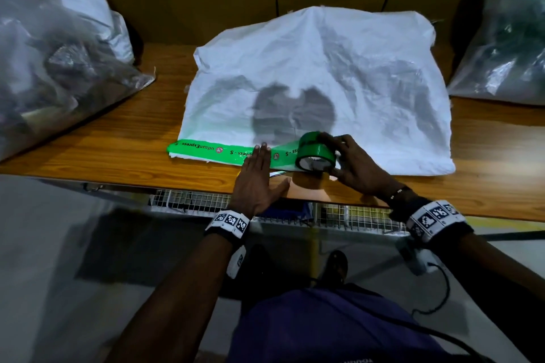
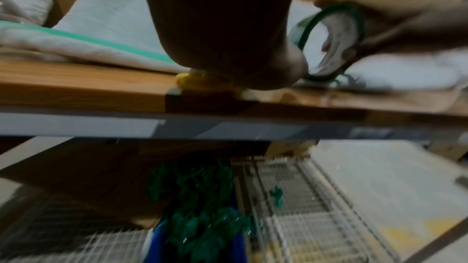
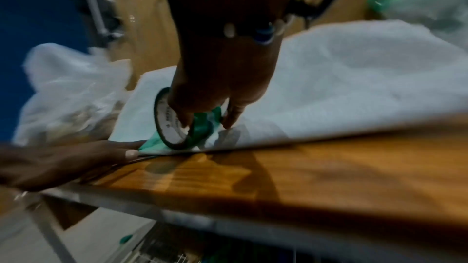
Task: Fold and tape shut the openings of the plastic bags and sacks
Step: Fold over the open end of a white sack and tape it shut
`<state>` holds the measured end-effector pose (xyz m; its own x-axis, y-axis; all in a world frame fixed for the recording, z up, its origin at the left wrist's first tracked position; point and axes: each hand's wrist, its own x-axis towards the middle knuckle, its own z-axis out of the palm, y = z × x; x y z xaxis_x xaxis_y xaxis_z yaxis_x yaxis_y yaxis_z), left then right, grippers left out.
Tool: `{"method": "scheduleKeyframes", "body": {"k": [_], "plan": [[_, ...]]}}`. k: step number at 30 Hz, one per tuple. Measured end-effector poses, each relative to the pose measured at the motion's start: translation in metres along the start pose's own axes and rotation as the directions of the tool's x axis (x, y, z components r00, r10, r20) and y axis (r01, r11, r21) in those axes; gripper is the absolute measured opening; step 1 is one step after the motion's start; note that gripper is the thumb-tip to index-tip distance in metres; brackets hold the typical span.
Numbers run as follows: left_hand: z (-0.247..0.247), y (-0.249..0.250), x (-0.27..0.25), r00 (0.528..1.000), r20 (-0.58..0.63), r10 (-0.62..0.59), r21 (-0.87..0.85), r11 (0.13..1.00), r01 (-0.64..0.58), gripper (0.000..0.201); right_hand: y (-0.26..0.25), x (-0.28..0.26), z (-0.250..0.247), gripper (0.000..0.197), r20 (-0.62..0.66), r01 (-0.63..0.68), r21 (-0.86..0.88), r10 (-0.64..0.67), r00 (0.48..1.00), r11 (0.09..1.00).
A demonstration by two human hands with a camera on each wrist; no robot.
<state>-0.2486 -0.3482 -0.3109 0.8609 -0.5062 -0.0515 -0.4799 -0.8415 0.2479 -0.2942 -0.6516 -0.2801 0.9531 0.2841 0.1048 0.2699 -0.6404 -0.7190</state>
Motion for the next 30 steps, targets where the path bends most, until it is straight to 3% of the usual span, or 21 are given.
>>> {"method": "scheduleKeyframes", "body": {"k": [2,5,10,12,16,21,23,25,28,30], "plan": [[0.0,0.015,0.004,0.999,-0.039,0.01,-0.024,1.0,-0.011,0.095,0.01,-0.009,0.011,0.086,-0.065,-0.034,0.142,0.043,0.997,0.989],[0.008,0.036,0.007,0.999,-0.025,-0.037,-0.065,0.997,0.035,0.1,0.008,-0.013,0.028,0.084,-0.119,-0.054,0.253,0.086,0.989,0.966],[0.011,0.036,0.005,0.998,0.039,-0.056,-0.005,0.998,0.056,0.107,0.006,-0.001,0.047,0.082,-0.136,-0.04,0.324,0.088,0.987,0.945],[0.01,0.038,0.005,0.996,0.049,-0.071,0.008,0.997,0.071,0.11,0.006,-0.002,0.039,0.083,-0.115,-0.037,0.27,0.071,0.991,0.962],[0.009,0.034,0.005,0.995,0.08,-0.06,0.009,0.998,0.059,0.11,0.003,-0.004,-0.006,0.073,-0.007,0.08,-0.054,-0.08,0.997,0.995],[0.008,0.032,0.005,0.995,0.089,-0.045,0.03,0.999,0.043,0.108,0.003,-0.015,-0.038,0.087,0.061,0.002,-0.375,0.022,0.998,0.927],[0.009,0.027,0.005,0.997,0.078,-0.028,0.033,0.999,0.026,0.108,0.009,-0.023,-0.033,0.084,0.037,0.0,-0.284,0.011,0.999,0.959],[0.006,0.018,0.006,0.998,0.07,-0.003,0.06,0.998,-0.001,0.107,0.018,-0.03,-0.022,0.085,-0.018,-0.009,-0.043,0.008,1.0,0.999],[-0.007,0.013,0.013,0.997,0.078,-0.014,0.114,0.993,0.005,0.106,0.021,-0.033,0.005,0.086,-0.135,-0.039,0.228,0.072,0.988,0.973],[-0.012,0.023,0.019,0.999,0.049,-0.011,0.069,0.998,0.007,0.103,0.019,-0.03,0.019,0.083,-0.192,-0.067,0.302,0.13,0.973,0.951]]}}
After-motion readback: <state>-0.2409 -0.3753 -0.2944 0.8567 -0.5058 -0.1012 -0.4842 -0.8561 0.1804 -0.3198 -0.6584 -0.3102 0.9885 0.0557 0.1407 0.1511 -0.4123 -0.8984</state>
